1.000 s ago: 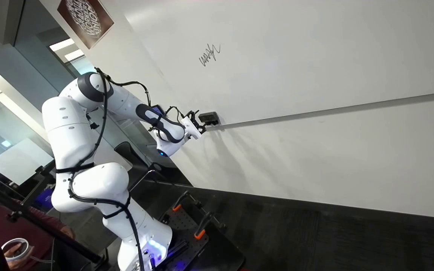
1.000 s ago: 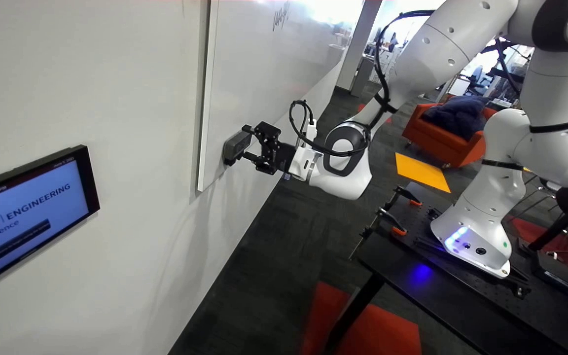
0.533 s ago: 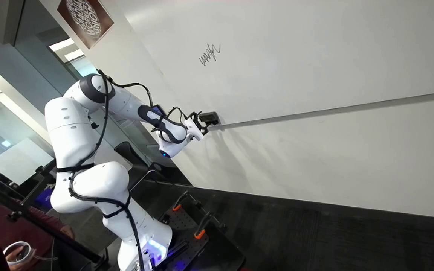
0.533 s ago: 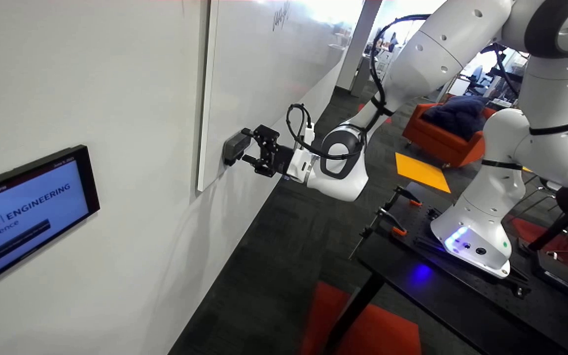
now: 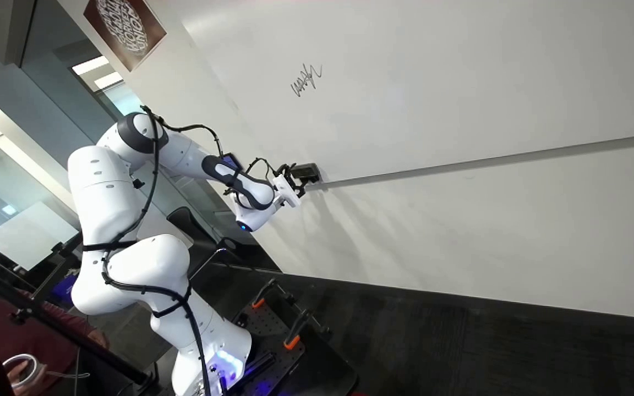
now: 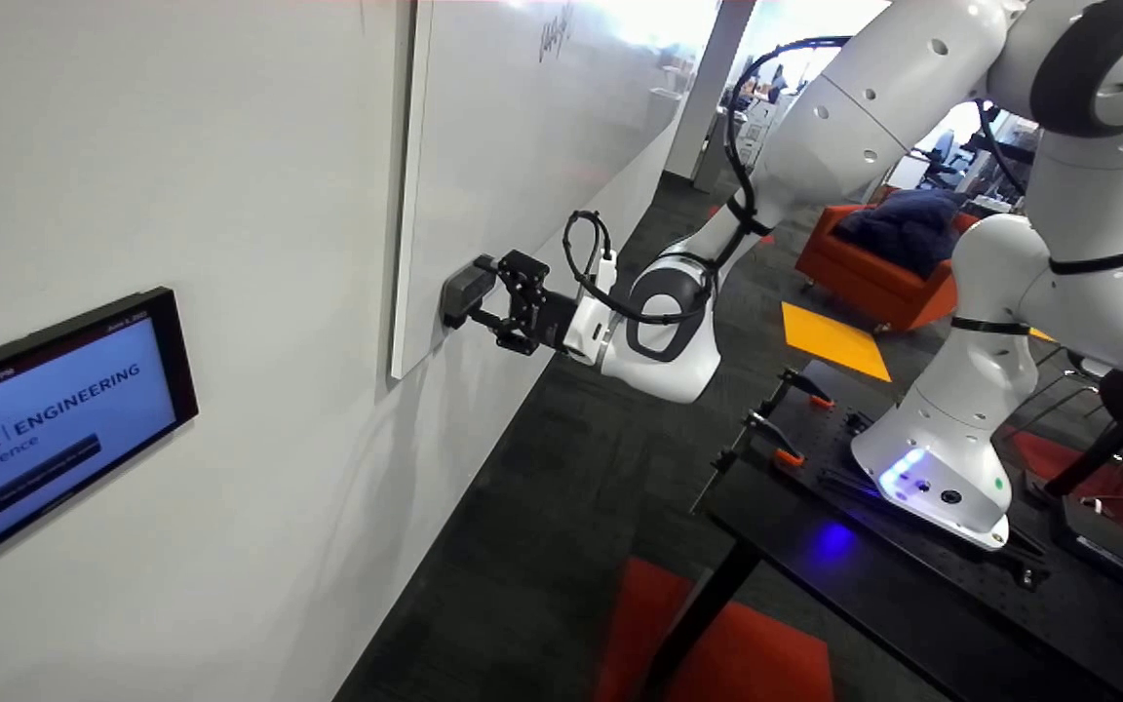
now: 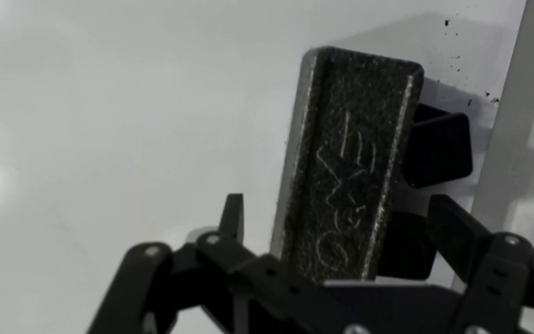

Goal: Use the gray eraser to erase the white board

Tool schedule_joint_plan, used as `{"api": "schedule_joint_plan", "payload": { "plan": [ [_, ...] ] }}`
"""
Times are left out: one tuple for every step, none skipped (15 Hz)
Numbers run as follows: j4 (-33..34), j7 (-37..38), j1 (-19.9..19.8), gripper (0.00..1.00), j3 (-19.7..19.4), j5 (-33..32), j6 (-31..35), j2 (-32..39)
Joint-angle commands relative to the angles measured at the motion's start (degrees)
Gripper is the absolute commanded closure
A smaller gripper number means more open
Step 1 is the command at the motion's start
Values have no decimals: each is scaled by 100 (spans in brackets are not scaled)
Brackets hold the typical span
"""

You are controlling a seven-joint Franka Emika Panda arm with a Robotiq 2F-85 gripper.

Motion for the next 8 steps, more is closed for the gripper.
{"api": "schedule_joint_plan", "payload": {
  "plan": [
    [63,239,133,0,-206,0,-118,71],
    [60,240,145,0,-232,0,-126,71],
    [66,250,163,0,-260,0,-121,74],
    [78,254,172,0,-281,0,-112,83],
    [92,261,175,25,-294,0,-104,91],
    [102,268,186,26,-307,0,-100,99],
    [110,276,195,34,-313,0,-91,110],
    [110,280,202,41,-312,2,-87,128]
  ]
}}
